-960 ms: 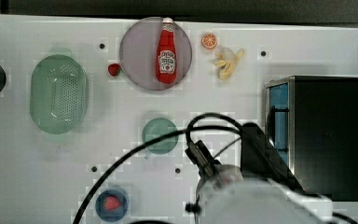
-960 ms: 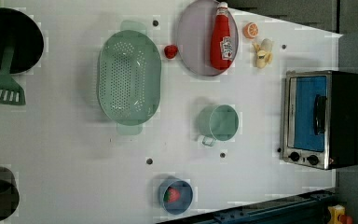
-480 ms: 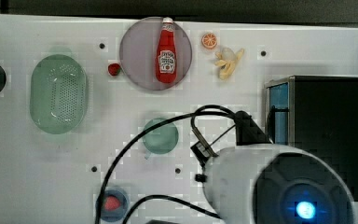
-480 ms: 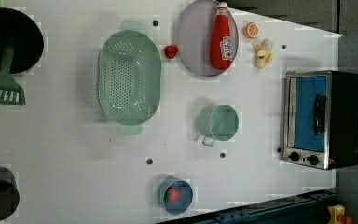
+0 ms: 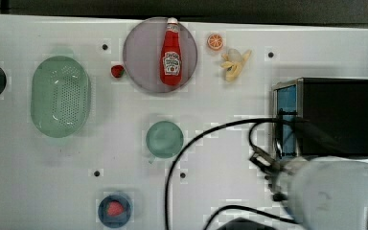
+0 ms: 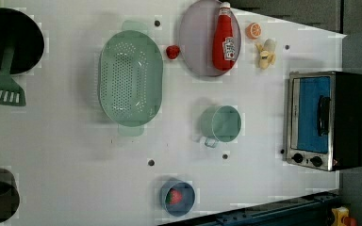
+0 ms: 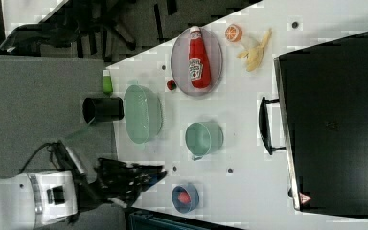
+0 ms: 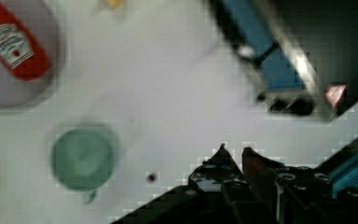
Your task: Flap open oven.
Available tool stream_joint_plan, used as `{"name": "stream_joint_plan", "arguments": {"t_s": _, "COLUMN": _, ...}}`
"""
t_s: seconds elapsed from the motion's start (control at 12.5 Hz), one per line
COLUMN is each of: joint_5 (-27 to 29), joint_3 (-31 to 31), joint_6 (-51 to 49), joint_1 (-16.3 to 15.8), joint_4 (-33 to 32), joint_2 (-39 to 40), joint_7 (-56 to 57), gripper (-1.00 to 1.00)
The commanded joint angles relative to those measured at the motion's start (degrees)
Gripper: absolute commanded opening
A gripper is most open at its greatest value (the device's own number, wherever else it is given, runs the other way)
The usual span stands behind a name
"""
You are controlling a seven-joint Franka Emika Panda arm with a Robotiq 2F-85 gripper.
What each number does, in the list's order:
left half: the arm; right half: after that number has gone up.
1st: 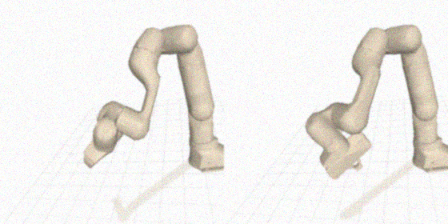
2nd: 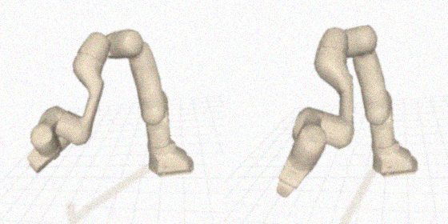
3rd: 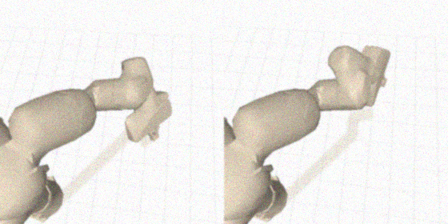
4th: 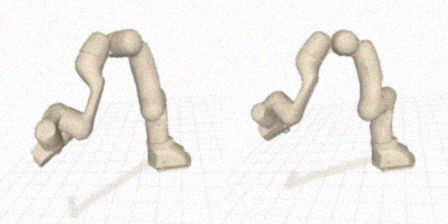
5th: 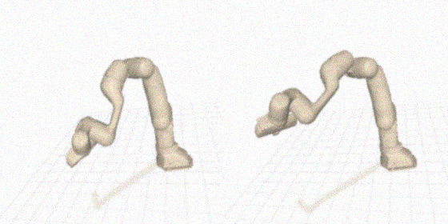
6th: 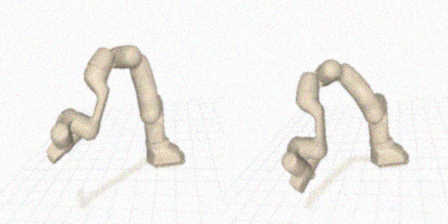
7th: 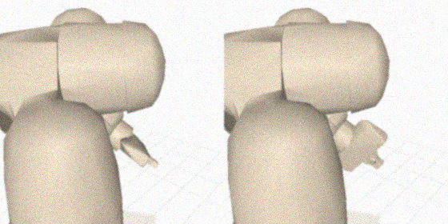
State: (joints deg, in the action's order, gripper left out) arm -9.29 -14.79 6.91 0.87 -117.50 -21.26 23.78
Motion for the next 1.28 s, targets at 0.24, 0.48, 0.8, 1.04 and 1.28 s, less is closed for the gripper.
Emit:
{"name": "stream_joint_plan", "arguments": {"t_s": 0.24, "joint_5": -2.55, "joint_3": -5.3, "joint_6": 8.82, "joint_1": 1.35, "joint_4": -3.11, "joint_2": 5.97, "joint_7": 27.82, "gripper": -0.65}}
{"name": "stream_joint_plan", "arguments": {"t_s": 0.48, "joint_5": -2.55, "joint_3": -8.2, "joint_6": 18.71, "joint_1": 1.41, "joint_4": -3.18, "joint_2": 11.92, "joint_7": 35.37, "gripper": -0.65}}
{"name": "stream_joint_plan", "arguments": {"t_s": 0.8, "joint_5": -2.45, "joint_3": -9.93, "joint_6": 25.4, "joint_1": 1.44, "joint_4": -3.3, "joint_2": 19.19, "joint_7": 39.88, "gripper": -0.65}}
{"name": "stream_joint_plan", "arguments": {"t_s": 1.04, "joint_5": -2.32, "joint_3": -10.37, "joint_6": 29.43, "joint_1": 1.44, "joint_4": -4.59, "joint_2": 23.5, "joint_7": 39.86, "gripper": -0.65}}
{"name": "stream_joint_plan", "arguments": {"t_s": 1.28, "joint_5": -2.2, "joint_3": -10.41, "joint_6": 34.87, "joint_1": 1.44, "joint_4": -7.15, "joint_2": 27.36, "joint_7": 39.84, "gripper": -0.65}}
